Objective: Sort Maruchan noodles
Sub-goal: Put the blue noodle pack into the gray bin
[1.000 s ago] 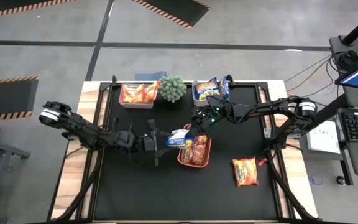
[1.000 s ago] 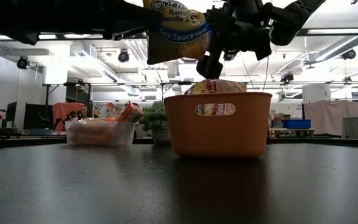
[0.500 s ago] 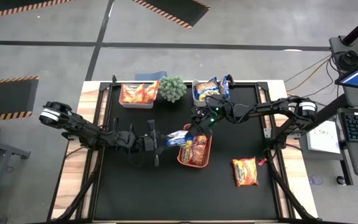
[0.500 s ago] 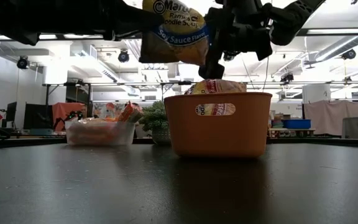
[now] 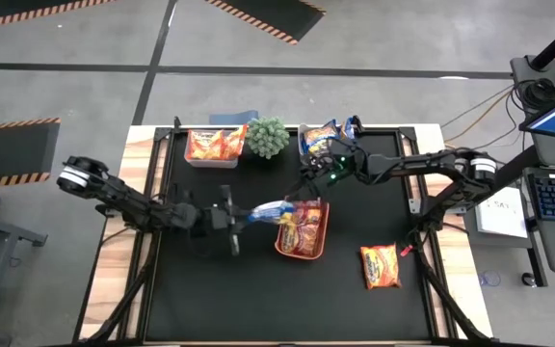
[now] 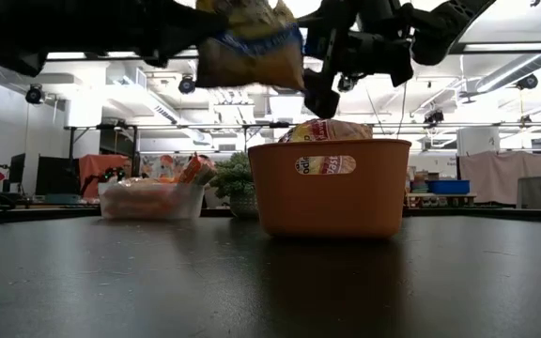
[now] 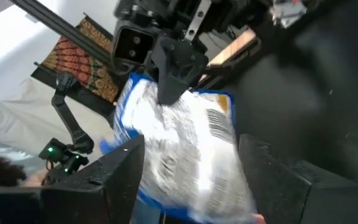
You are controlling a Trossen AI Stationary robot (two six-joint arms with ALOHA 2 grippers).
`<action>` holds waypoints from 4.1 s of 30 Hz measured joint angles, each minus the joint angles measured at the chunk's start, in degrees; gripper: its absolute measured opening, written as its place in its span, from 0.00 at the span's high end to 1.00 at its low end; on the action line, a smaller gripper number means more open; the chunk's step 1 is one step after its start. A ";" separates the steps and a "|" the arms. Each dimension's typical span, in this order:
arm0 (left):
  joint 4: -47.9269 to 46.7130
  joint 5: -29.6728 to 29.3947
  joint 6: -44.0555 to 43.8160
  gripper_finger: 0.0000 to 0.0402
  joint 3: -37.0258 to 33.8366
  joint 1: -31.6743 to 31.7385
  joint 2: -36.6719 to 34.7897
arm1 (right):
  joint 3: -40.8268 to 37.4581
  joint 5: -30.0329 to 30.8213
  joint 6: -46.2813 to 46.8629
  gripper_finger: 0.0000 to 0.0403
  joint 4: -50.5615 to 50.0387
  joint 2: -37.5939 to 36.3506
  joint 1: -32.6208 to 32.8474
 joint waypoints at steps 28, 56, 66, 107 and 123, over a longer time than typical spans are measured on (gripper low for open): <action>14.06 -4.50 -7.01 0.98 -8.97 0.08 -6.06 | 2.07 22.80 -34.27 0.39 -2.99 -2.92 7.35; 13.87 -5.07 -4.95 0.97 -7.52 0.56 -6.02 | 11.47 20.73 -37.88 0.59 -7.76 3.59 9.69; 13.98 -6.61 -3.30 0.84 -7.55 0.54 -6.02 | 11.47 20.74 -33.54 0.76 -7.98 3.37 9.57; 5.84 -25.73 25.44 0.42 -7.59 -0.66 -24.43 | 25.05 19.10 -11.43 0.82 -61.24 2.58 -29.98; 4.75 -25.92 23.57 0.42 -8.05 -0.66 -25.03 | 20.62 21.91 -2.32 0.82 -55.04 6.23 -28.98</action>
